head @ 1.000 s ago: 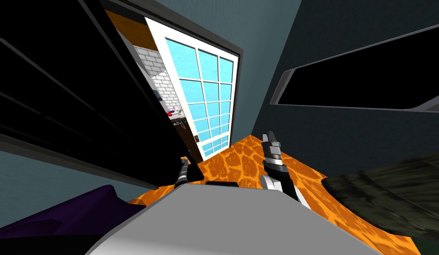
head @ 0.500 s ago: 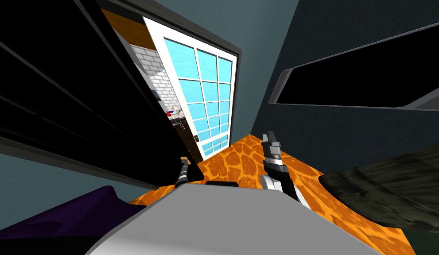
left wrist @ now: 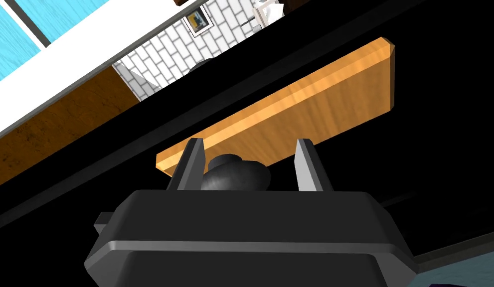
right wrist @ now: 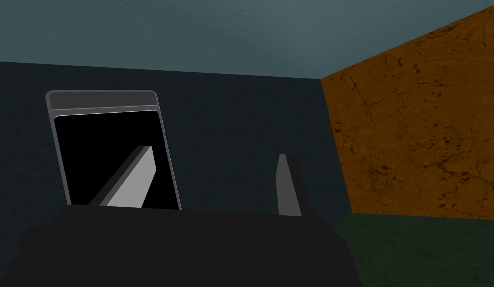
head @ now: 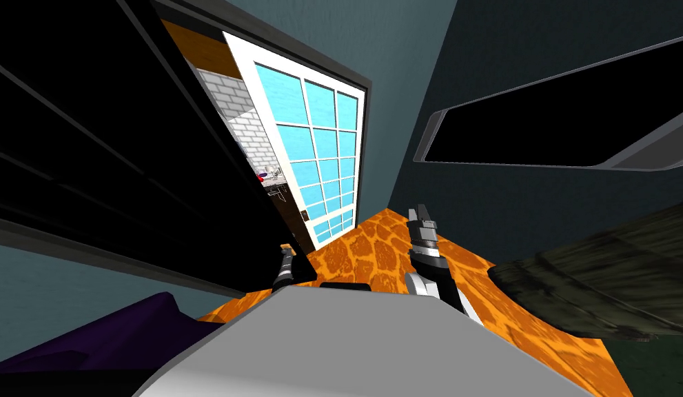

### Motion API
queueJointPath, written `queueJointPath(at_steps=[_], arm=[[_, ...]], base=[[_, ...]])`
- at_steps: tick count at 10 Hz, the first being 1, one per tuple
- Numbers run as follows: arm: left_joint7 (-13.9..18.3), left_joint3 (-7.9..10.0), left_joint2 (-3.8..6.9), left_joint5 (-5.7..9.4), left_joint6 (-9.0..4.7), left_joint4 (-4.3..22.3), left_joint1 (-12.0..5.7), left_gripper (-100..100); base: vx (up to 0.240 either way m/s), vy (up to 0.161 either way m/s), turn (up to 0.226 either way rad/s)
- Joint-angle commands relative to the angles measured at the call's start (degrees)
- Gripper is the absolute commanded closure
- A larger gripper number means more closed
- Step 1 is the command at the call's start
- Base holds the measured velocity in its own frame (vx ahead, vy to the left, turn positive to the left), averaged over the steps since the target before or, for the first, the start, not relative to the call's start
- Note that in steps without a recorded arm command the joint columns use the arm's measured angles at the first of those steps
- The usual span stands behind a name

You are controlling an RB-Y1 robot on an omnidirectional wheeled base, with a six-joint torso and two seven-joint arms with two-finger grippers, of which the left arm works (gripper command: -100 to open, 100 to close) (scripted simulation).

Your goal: Pull the door open

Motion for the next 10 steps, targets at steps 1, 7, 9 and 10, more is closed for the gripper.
queueJointPath(at_steps=[1,7,9,10], arm=[[0.3,1.61,1.84,0.83,-1.68,2.9,-0.81,100],[7.4,0.33,2.30,2.28,-1.87,3.9,-1.52,100],[9.7,-0.11,2.46,2.77,-1.93,4.0,-1.76,100],[9.7,-0.11,2.46,2.77,-1.93,4.9,-1.76,100]], base=[[-0.006,0.001,-0.008],[-0.043,0.021,-0.060],[-0.023,-0.005,-0.017],[-0.033,0.021,-0.046]])
